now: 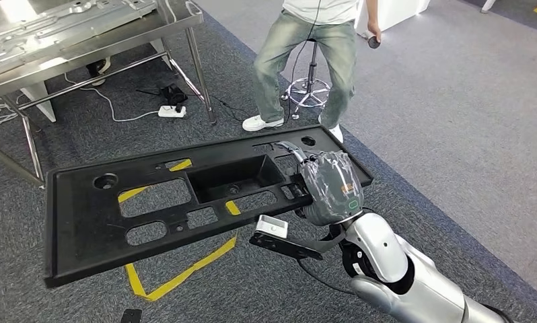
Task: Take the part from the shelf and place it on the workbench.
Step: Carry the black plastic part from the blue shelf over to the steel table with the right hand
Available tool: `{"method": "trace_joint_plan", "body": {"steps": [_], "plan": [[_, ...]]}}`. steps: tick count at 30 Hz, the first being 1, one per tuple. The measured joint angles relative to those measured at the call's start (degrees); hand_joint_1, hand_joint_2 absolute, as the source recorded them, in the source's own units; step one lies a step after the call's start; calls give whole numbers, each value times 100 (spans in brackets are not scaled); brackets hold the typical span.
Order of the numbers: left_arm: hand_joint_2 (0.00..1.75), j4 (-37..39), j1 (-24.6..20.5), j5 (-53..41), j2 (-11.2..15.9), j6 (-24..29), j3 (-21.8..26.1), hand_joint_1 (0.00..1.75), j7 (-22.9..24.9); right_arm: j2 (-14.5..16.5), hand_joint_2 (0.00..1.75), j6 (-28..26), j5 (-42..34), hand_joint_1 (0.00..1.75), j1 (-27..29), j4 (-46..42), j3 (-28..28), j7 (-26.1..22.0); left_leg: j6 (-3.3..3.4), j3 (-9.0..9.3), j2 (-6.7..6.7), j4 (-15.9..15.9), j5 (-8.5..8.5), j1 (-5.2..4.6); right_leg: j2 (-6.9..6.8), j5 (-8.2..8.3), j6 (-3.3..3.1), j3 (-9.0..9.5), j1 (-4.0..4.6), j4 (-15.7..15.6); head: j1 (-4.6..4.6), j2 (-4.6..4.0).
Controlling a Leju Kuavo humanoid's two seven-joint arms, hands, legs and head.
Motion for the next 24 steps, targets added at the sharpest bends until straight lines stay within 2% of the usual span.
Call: {"method": "trace_joint_plan", "body": {"steps": [2, 3, 4, 6, 7, 9, 11, 12, 13, 14, 15, 16, 17, 18, 19, 20, 21, 22, 24], "plan": [[175, 0, -13, 15, 9, 9, 0, 0, 31, -4, 175, -5, -9, 175, -1, -9, -45, 0, 40, 425, 226, -812, 286, -45, -111, -33, 41, 37, 17, -2, 3, 0], [175, 0, -26, 24, 13, 14, 0, 0, 55, -10, 175, -10, -19, 175, -3, -12, -69, 10, 71, 547, 304, -1044, 332, -72, -156, -48, 68, 54, 28, -7, 3, 0], [175, 0, -34, 35, 17, 19, 0, 0, 86, -18, 175, -16, -34, 175, -3, -14, -88, 26, 99, 590, 330, -1136, 318, -103, -202, -64, 97, 70, 37, -13, 6, 0], [175, 0, -26, 50, 30, 24, 0, 0, 143, -42, 175, -28, -85, 175, -1, -18, -117, 73, 159, 603, 206, -1156, 317, -117, -293, -95, 163, 112, 38, -31, 9, 0], [175, 0, -12, 55, 36, 27, 0, 0, 165, -63, 175, -33, -121, 175, 1, -19, -137, 102, 187, 629, 142, -1183, 324, -111, -277, -135, 201, 126, 25, -3, 15, 0], [175, 0, -4, 60, 40, 31, 0, 0, 186, -130, 175, -49, -208, 175, 9, -20, -200, 157, 266, 689, 27, -1235, 341, -84, -65, -347, 248, -1, 11, 330, 40, 0], [175, 0, -21, 65, 40, 33, 0, 0, 185, -211, 175, -69, -291, 175, 35, -19, -255, 195, 320, 709, -91, -1243, 340, -82, 195, -649, 244, -384, 8, 1053, 70, 0], [175, 0, -30, 67, 40, 33, 0, 0, 180, -253, 175, -74, -321, 175, 57, -19, -274, 211, 332, 711, -165, -1240, 336, -88, 251, -728, 241, -575, 10, 1370, 78, 0], [175, 0, -31, 71, 40, 32, 0, 0, 173, -296, 175, -74, -340, 175, 79, -19, -288, 228, 339, 717, -248, -1232, 329, -94, 277, -703, 235, -697, 12, 1521, 78, 0], [175, 0, -27, 74, 40, 31, 0, 0, 158, -341, 175, -72, -357, 175, 98, -19, -298, 248, 343, 722, -332, -1220, 320, -98, 297, -570, 225, -717, 13, 1459, 79, 0], [175, 0, -21, 78, 40, 28, 0, 0, 138, -388, 175, -69, -380, 175, 111, -19, -313, 276, 340, 729, -415, -1204, 308, -99, 331, -355, 210, -638, 14, 1196, 80, 0], [175, 0, -17, 85, 39, 25, 0, 0, 114, -432, 175, -66, -410, 175, 118, -20, -334, 307, 331, 731, -493, -1184, 292, -96, 416, -131, 191, -504, 13, 826, 80, 0], [175, 0, -19, 92, 36, 20, 0, 0, 85, -475, 175, -63, -451, 175, 124, -21, -366, 339, 314, 722, -565, -1156, 274, -101, 537, 24, 172, -366, 3, 478, 79, 0], [175, 0, -23, 99, 33, 12, 0, 0, 57, -519, 175, -62, -500, 175, 132, -23, -407, 372, 292, 704, -633, -1136, 263, -99, 636, 105, 160, -255, -8, 227, 76, 0], [175, 0, -24, 107, 31, 4, 0, 0, 27, -568, 175, -60, -551, 175, 149, -26, -452, 403, 267, 684, -694, -1125, 259, -91, 702, 115, 151, -192, -10, 93, 76, 0], [175, 0, -19, 114, 29, -4, 0, 0, -3, -627, 175, -52, -605, 175, 174, -27, -497, 433, 236, 667, -755, -1125, 262, -81, 698, 93, 142, -159, -8, 52, 74, 0], [175, 0, -5, 122, 33, -11, 0, 0, -31, -686, 175, -39, -655, 175, 202, -27, -536, 463, 204, 658, -814, -1137, 267, -72, 638, 94, 125, -134, -12, 25, 75, 0], [175, 0, 16, 135, 34, -17, 0, 0, -53, -742, 175, -19, -694, 175, 228, -26, -572, 490, 176, 650, -783, -1121, 250, -75, 578, 100, 102, -104, -14, -12, 75, 0], [175, 0, 35, 156, 32, -31, 0, 0, -77, -847, 175, 27, -740, 175, 277, -24, -646, 533, 120, 524, -500, -846, 80, -90, 451, 113, 49, -37, -35, -86, 44, 0]]}}
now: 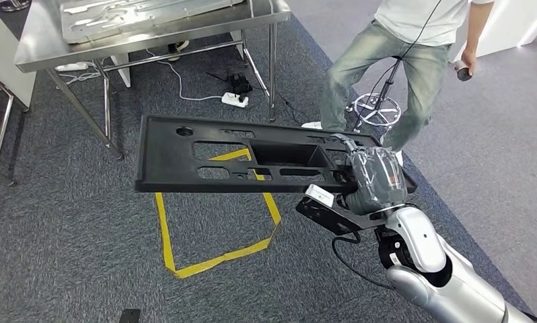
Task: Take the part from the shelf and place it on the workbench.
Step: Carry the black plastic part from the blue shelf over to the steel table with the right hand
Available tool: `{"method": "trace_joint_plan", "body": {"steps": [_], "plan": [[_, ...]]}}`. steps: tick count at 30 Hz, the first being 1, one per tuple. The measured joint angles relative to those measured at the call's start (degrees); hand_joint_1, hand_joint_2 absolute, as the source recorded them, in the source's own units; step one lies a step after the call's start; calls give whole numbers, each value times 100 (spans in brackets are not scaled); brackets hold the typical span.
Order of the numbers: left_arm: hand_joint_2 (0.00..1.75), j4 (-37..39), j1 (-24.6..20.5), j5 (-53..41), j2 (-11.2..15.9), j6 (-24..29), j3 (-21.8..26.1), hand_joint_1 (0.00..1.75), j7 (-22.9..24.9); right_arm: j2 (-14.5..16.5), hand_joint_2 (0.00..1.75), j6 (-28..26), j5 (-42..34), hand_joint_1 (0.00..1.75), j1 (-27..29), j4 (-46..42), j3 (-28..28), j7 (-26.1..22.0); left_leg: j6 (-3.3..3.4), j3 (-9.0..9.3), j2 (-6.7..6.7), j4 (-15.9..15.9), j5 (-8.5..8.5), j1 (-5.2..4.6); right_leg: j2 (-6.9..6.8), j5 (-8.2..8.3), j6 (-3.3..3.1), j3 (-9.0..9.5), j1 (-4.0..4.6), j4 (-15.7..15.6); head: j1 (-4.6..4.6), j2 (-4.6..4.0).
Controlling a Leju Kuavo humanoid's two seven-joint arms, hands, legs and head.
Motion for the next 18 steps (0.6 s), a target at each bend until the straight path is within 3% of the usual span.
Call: {"method": "trace_joint_plan", "body": {"steps": [2, 3, 4, 5, 6, 8, 10, 11, 13, 15, 17, 18], "plan": [[175, 0, -16, 8, -7, -16, 0, 0, -3, -101, 175, 35, -21, 175, 63, 1, -84, 26, -50, -329, 324, 645, -298, 28, -129, -14, -30, 40, 9, -23, -28, 1], [175, 0, -25, 9, -7, -22, 0, 0, -2, -145, 175, 46, -28, 175, 98, 2, -122, 32, -72, -510, 383, 965, -401, 47, -198, -28, -36, 47, 11, -21, -28, 1], [175, 0, -27, 10, -7, -27, 0, 0, 3, -184, 175, 51, -36, 175, 135, 2, -159, 38, -91, -630, 415, 1152, -416, 65, -267, -43, -34, 56, 11, -18, -30, 1], [175, 0, -24, 12, -7, -31, 0, 0, 10, -220, 175, 53, -49, 175, 167, 2, -191, 45, -105, -653, 438, 1144, -334, 80, -333, -62, -26, 68, 8, -13, -31, 0], [175, 0, -20, 14, -7, -32, 0, 0, 21, -247, 175, 53, -65, 175, 194, 2, -221, 53, -112, -555, 475, 910, -155, 90, -394, -83, -13, 86, 3, -7, -32, 0], [175, 0, -25, 16, -7, -33, 0, 0, 45, -286, 175, 52, -103, 175, 232, 1, -288, 70, -96, -188, 704, 166, 195, 66, -506, -137, 33, 137, 13, 7, -33, 0], [175, 0, -52, 16, -8, -33, 0, 0, 64, -329, 175, 51, -156, 175, 255, -5, -367, 74, -32, 12, 873, -257, 297, 11, -618, -181, 90, 173, 41, 11, -25, 0], [175, 0, -59, 16, -8, -33, 0, 0, 70, -349, 175, 51, -196, 175, 262, -8, -399, 67, 1, 19, 867, -288, 271, -15, -674, -194, 117, 188, 54, 3, -21, 0], [175, 0, -45, 21, -7, -31, 0, 0, 78, -372, 175, 51, -307, 175, 271, -15, -441, 33, 72, 33, 725, -323, 282, -4, -750, -232, 180, 227, 47, -2, -17, 0], [175, 0, -37, 25, -4, -26, 0, 0, 83, -385, 175, 50, -383, 175, 280, -31, -466, -12, 148, 92, 600, -379, 297, 16, -567, -402, 231, 160, 17, 231, 2, 1], [175, 0, -59, 25, -3, -24, 0, 0, 83, -407, 175, 49, -411, 175, 296, -44, -491, -41, 204, 127, 474, -402, 299, 19, -276, -719, 239, -164, 1, 896, 34, 1], [175, 0, -69, 24, -2, -25, 0, 0, 82, -416, 175, 49, -420, 175, 313, -46, -501, -48, 221, 131, 402, -400, 297, 13, -208, -846, 239, -376, 2, 1272, 41, 0]]}}
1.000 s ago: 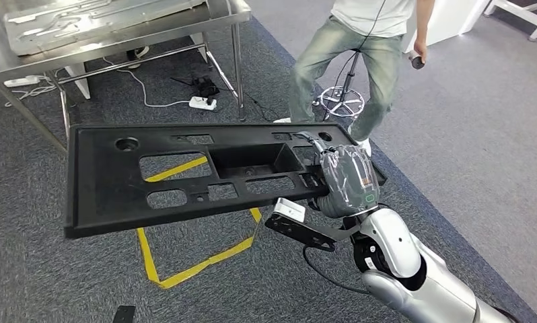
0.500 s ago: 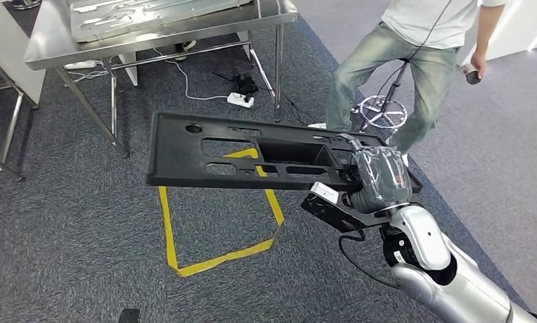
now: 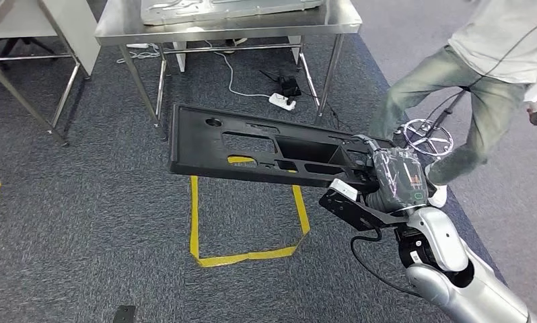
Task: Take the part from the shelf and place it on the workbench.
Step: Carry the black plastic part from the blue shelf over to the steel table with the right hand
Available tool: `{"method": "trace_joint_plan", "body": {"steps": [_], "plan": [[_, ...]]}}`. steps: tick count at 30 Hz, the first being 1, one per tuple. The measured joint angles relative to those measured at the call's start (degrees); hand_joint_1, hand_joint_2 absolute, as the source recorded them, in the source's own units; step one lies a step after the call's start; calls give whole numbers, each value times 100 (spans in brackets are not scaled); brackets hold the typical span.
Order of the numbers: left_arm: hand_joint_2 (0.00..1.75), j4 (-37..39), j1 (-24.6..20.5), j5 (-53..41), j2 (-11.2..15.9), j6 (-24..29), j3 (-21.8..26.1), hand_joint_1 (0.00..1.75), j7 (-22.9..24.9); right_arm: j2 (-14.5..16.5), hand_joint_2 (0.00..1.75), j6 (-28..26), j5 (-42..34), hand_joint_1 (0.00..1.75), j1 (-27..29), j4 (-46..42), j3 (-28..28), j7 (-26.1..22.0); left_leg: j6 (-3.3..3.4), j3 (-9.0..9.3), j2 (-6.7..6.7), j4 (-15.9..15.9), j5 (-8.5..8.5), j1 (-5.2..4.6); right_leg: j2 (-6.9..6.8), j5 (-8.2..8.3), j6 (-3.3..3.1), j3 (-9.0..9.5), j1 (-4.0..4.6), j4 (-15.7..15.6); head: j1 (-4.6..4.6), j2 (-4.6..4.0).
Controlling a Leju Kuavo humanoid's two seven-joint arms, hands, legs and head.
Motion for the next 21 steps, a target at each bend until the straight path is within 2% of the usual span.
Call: {"method": "trace_joint_plan", "body": {"steps": [1, 2, 3, 5, 6, 8, 10, 11, 12, 14, 16, 17, 18, 20, 21], "plan": [[175, 0, -4, 0, 1, 0, 0, 0, 0, -4, 175, 0, -4, 175, 22, 0, -4, -3, 8, 5, -81, 4, -4, -7, 32, -39, -1, -166, 2, 256, 4, 0], [175, 0, -3, 0, 1, 0, 0, 0, 0, -5, 175, 0, -5, 175, 42, 0, -5, -9, 12, 12, -164, 11, -8, -14, 47, 34, -8, -239, 1, 311, 4, 0], [175, 0, 2, 0, 2, 0, 0, 0, 0, -7, 175, 0, -6, 175, 56, -1, -6, -17, 9, 18, -248, 23, -13, -18, 64, 204, -22, -209, 1, 154, 4, 0], [175, 0, 6, 1, 1, -1, 0, 0, 1, -8, 175, -1, -4, 175, 59, -5, -9, -39, -10, 22, -389, 55, -30, -18, 198, 622, -72, 64, 1, -550, 5, 1], [175, 0, 3, 2, 1, -2, 0, 0, 1, -8, 175, -2, -3, 175, 56, -11, -10, -46, -28, 9, -447, 82, -41, -24, 282, 744, -93, 194, 0, -876, 5, 1], [175, 0, 7, 7, 0, -5, 0, 0, 1, -8, 175, -7, -2, 175, 62, -32, -12, -49, -80, -29, -533, 98, -44, -15, 379, 789, -120, 305, 15, -1170, 7, 0], [175, 1, 33, 15, 16, -8, 0, 0, 1, -3, 175, -13, -4, 175, 70, -54, -12, -50, -147, -51, -594, 74, -35, -1, 333, 806, -153, 341, 10, -1217, 14, 0], [175, 1, 46, 21, 21, -9, -1, 0, 1, 2, 175, -15, -7, 175, 73, -65, -12, -50, -178, -60, -536, 100, -67, -8, 307, 822, -179, 370, -3, -1248, 11, 0], [175, 1, 48, 25, 25, -10, -1, 0, 1, 6, 175, -19, -10, 175, 77, -75, -12, -50, -214, -109, -422, 213, -150, -12, 277, 839, -211, 401, -22, -1281, -8, 0], [175, 2, 28, 33, 20, -13, -2, 0, 0, 10, 175, -28, -24, 175, 86, -96, -12, -52, -284, -363, -127, 770, -458, 6, 217, 850, -250, 428, -29, -1315, -40, 0], [175, 2, 8, 37, 21, -16, -2, 0, 0, 11, 175, -35, -53, 175, 112, -103, -11, -59, -346, -700, -3, 1431, -714, 52, 155, 838, -261, 430, -25, -1312, -49, 0], [175, 2, 9, 39, 22, -16, -2, 0, 1, 13, 175, -36, -69, 175, 132, -103, -11, -62, -370, -776, 17, 1559, -711, 71, 127, 830, -254, 431, -29, -1308, -51, 0], [175, 2, 12, 42, 27, -17, -2, 0, 1, 16, 175, -36, -85, 175, 149, -103, -10, -68, -388, -747, 27, 1482, -613, 85, 107, 819, -242, 434, -36, -1301, -50, 0], [175, 2, 13, 44, 39, -18, -2, 0, 11, 28, 175, -34, -108, 175, 163, -104, -10, -82, -401, -412, 52, 801, -255, 103, 75, 788, -196, 445, -54, -1276, -52, 0], [175, 2, 6, 42, 46, -22, -2, 0, 33, 36, 175, -33, -115, 175, 161, -106, -10, -92, -388, -239, 66, 466, -144, 101, 61, 773, -170, 449, -55, -1269, -52, 0]]}}
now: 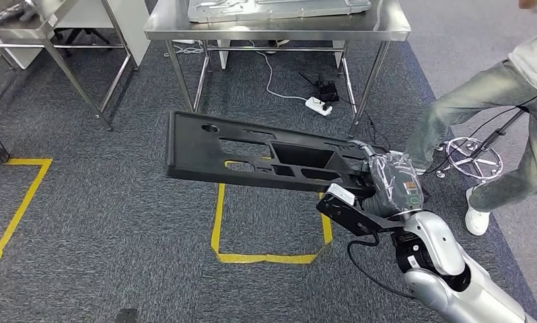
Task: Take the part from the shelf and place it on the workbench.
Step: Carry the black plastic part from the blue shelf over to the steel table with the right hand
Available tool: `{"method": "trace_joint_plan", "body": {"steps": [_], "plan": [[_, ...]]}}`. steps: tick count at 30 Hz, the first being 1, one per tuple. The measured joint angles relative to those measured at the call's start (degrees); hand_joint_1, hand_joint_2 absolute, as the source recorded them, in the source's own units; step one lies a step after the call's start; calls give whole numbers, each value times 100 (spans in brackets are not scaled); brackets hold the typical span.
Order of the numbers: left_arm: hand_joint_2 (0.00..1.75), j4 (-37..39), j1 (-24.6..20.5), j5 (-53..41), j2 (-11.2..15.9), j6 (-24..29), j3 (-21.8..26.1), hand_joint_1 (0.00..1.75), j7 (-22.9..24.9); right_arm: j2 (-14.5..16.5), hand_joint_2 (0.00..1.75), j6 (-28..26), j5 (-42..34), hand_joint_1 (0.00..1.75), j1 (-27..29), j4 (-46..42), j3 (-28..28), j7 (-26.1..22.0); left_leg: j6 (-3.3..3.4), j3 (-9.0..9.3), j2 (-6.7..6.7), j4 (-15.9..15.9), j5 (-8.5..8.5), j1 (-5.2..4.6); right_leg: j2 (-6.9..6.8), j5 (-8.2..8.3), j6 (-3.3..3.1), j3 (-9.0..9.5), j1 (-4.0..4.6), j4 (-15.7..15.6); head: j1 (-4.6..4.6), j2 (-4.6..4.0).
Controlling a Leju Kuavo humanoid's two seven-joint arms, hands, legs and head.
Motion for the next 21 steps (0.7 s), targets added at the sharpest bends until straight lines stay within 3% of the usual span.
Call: {"method": "trace_joint_plan", "body": {"steps": [2, 6, 8, 10, 11, 12, 13, 15, 16, 18, 21], "plan": [[175, 0, -17, -15, 5, -17, -1, 0, 85, 15, 175, 8, -9, 175, -7, -3, 1, -19, 61, 187, 4, -368, 74, -21, -19, -24, 62, 3, 15, 11, 5, 0], [175, 0, -5, -46, 6, -147, -7, 0, 273, 28, 175, 44, -20, 175, -18, -20, 11, -38, 212, 239, -32, -422, 81, -25, -30, -93, 182, 12, 21, 56, 24, 0], [175, 0, -9, -45, 7, -301, -12, 0, 317, 33, 175, 68, -18, 175, -33, -47, 19, -49, 282, 288, -35, -462, 86, -15, -23, -349, 207, -188, 20, 509, 49, 0], [175, 0, -15, -46, 10, -401, -20, 0, 321, 39, 175, 92, 5, 175, -40, -76, 29, -56, 323, 299, -39, -462, 71, -36, -15, -655, 204, -579, 38, 1257, 66, 1], [175, 0, -13, -49, 12, -423, -25, 0, 316, 43, 175, 104, 26, 175, -37, -89, 35, -54, 337, 303, -45, -459, 62, -51, -15, -706, 196, -734, 44, 1514, 67, 1], [175, 0, -11, -54, 14, -434, -29, 0, 309, 46, 175, 116, 48, 175, -34, -104, 43, -50, 348, 309, -54, -455, 53, -66, -14, -650, 180, -797, 50, 1580, 66, 1], [175, 0, -9, -59, 15, -441, -33, 0, 302, 49, 175, 126, 73, 175, -32, -124, 50, -45, 354, 318, -67, -448, 43, -80, -12, -493, 152, -748, 59, 1423, 66, 0], [175, 0, -10, -69, 13, -448, -37, 0, 293, 53, 175, 136, 126, 175, -37, -182, 58, -34, 347, 341, -94, -431, 21, -101, -3, -104, 62, -419, 97, 697, 65, 0], [175, 0, -14, -76, 12, -447, -39, 0, 292, 56, 175, 140, 155, 175, -41, -213, 59, -30, 333, 342, -105, -416, 8, -114, 0, 11, 22, -261, 121, 356, 63, 0], [175, 0, -14, -95, 11, -433, -44, 0, 298, 59, 175, 150, 204, 175, -50, -268, 59, -14, 289, 334, -114, -415, -2, -123, 2, 47, -21, -113, 159, 48, 62, 1], [175, 0, -8, -106, 26, -409, -51, 0, 299, 61, 175, 161, 271, 175, -53, -339, 59, 11, 202, 329, -105, -400, -36, -127, -3, 75, -67, -70, 127, -26, 62, 1]]}}
